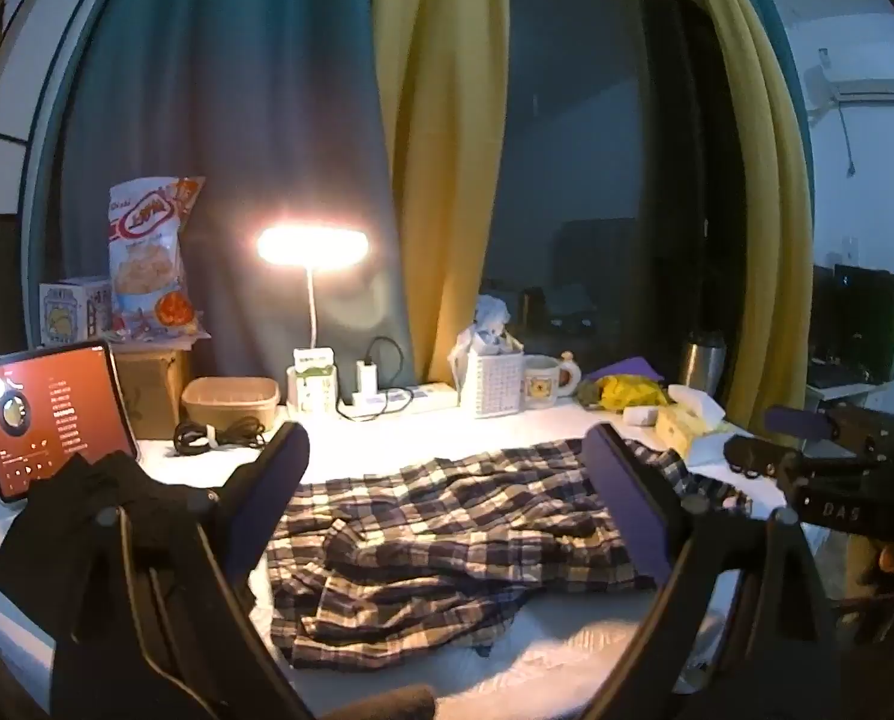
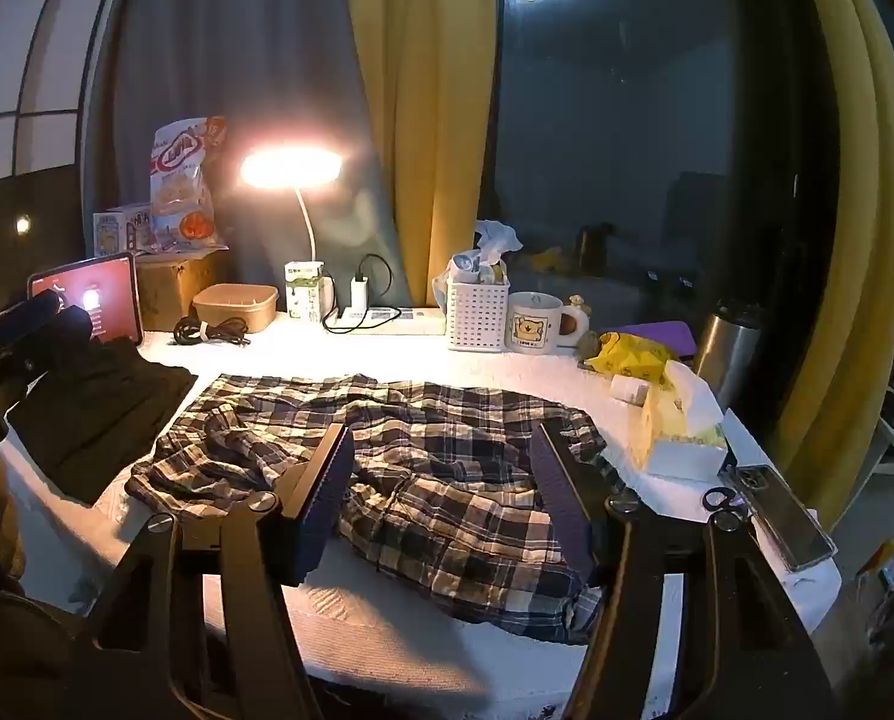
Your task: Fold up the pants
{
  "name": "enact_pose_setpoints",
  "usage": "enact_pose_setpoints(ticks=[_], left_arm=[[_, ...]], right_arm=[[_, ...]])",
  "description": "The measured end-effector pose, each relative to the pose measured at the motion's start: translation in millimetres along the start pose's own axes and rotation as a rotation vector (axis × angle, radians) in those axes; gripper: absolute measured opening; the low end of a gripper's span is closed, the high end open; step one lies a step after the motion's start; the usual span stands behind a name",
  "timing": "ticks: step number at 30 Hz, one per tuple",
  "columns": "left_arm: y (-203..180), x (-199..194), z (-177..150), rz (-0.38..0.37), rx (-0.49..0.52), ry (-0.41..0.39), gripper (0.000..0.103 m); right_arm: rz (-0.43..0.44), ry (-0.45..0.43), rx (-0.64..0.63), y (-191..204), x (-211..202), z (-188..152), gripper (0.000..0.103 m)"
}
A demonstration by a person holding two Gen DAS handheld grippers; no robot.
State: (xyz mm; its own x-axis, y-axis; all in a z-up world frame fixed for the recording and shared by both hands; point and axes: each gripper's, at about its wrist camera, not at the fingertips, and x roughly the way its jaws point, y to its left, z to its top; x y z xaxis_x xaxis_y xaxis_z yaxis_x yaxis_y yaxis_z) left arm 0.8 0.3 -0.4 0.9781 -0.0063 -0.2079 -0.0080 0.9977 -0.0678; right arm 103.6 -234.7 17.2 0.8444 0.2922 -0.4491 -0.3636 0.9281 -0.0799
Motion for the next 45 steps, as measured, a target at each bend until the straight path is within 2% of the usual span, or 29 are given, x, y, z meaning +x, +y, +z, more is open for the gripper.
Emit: enact_pose_setpoints(ticks=[11,21,45], left_arm=[[1.6,0.7,-10.2,0.014,0.002,0.017,0.093],[2.0,3.5,-3.0,0.040,0.009,0.042,0.093],[4.4,1.9,-5.7,0.074,0.010,0.045,0.093]], right_arm=[[0.004,-0.015,0.013,0.0,-0.6,-0.9,0.065],[0.003,-0.017,0.012,-1.0,-0.8,-2.3,0.065],[0.005,-0.008,0.010,3.6,3.0,-6.0,0.065]])
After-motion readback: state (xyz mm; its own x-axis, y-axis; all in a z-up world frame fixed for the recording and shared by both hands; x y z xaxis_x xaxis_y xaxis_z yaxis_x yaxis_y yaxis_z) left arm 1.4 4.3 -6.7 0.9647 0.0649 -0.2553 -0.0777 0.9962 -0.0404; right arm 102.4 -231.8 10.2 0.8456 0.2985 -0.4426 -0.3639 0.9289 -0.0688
